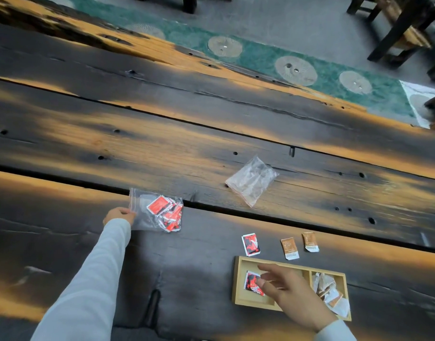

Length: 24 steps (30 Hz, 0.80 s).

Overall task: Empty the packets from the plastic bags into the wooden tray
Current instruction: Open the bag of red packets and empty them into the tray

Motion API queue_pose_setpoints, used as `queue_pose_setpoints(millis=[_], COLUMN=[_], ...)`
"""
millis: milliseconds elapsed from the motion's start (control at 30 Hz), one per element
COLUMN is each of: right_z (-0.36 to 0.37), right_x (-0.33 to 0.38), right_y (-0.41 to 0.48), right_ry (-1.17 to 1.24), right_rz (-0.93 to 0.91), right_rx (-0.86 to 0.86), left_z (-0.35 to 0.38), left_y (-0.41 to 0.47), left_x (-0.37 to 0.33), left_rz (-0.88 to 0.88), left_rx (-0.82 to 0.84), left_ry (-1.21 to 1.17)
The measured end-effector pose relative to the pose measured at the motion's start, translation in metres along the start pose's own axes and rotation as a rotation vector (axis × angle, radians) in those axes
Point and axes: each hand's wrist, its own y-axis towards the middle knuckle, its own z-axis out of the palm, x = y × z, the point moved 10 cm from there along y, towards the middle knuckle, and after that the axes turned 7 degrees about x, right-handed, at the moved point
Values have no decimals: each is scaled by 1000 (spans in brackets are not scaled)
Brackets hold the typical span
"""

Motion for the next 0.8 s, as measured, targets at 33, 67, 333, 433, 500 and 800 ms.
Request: queue_pose_setpoints(millis=[33, 67, 333, 433, 500, 800], right_z=[-1, -2, -20, -39, -54, -90], right_x=[-2, -3, -3, 14, 29, 44], right_y=[-1, -2, -13, -20, -28, -59], right_ry=[7, 20, 145, 304, 434, 698], right_rz=[0, -5, -69, -194, -305, -479], right_rx=[-2, -5, -45, -177, -263, -341], left_z=[0, -1, 22, 41, 57, 137], left_y=[-2, -4, -75, -152, -205, -348], left_x=[-4, -8, -84, -119, -131, -131], left_rz=[14, 31, 348, 557, 666, 808], left_rx=[-13, -29, 72, 171, 229, 400], left_ry=[15, 31, 18, -140, -195, -236])
